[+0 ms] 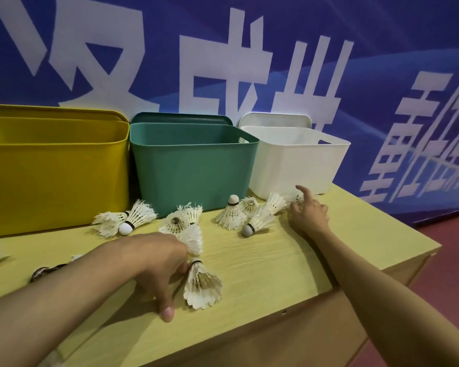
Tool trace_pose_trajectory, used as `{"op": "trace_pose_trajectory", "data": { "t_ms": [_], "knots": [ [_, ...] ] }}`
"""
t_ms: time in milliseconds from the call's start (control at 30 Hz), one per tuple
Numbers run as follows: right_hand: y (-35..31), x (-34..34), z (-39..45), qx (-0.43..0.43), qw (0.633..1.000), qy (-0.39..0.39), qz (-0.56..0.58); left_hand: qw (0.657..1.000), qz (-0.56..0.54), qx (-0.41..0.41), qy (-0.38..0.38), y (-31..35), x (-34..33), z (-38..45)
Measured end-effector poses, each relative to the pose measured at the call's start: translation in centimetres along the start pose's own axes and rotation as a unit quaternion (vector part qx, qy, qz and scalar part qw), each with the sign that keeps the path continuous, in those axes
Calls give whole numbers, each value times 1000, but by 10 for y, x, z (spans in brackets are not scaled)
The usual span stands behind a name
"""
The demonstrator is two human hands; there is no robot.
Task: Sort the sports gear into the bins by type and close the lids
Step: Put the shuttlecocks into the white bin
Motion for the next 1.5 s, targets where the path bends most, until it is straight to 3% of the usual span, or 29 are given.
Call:
{"op": "trace_pose_trajectory", "data": {
  "t_ms": [133, 267, 467, 633, 767, 833, 900, 1000, 1067, 1233, 1333, 1400, 1500],
  "knots": [
    [0, -7, 7, 43, 997, -32, -60, 1000, -10, 10, -2, 1, 0, 11],
    [3, -1, 5, 41, 998, 9, -37, 1000, -11, -1, -2, 6, 6, 16],
    [0, 19, -10, -11, 983, 104, 152, 1000, -10, 2, 22, 4, 6, 8],
    [-47, 80, -37, 77, 941, 190, 271, 999, 0, -2, 38, 1, 1, 5],
    [-108, 145, 4, 149, 925, 222, 270, 999, -12, 4, 32, 0, 0, 6],
    [-134, 164, 41, 155, 944, 201, 211, 999, -13, 7, 32, 1, -1, 6],
    [-149, 166, 79, 134, 981, 112, 79, 999, -13, 7, 32, 1, 0, 6],
    [-142, 155, 110, 91, 993, 17, -75, 999, -11, 11, 32, -1, -1, 6],
    [-127, 145, 105, 76, 995, 39, -47, 999, -12, 9, 39, -2, -4, 8],
    [-83, 93, 10, 197, 977, 86, -3, 999, -21, 7, 30, 0, -1, 11],
    [-55, 47, -30, 204, 978, -14, -29, 999, -27, 9, 23, 2, 2, 13],
    [-40, 24, -35, 147, 986, -78, 17, 999, -23, 12, 22, 1, 3, 13],
    [-32, 8, -27, 59, 984, -112, 125, 1000, -17, 11, 23, 1, 2, 11]
  ]
}}
Point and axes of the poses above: each hand's wrist, its own z-axis towards the middle knuckle, its own x-axis out of the back of the hand, y = z × x, the point moved 4 cm from there along z, towards the middle knuckle, and after that the axes turned 3 degrees about y, right-handed, at the moved point
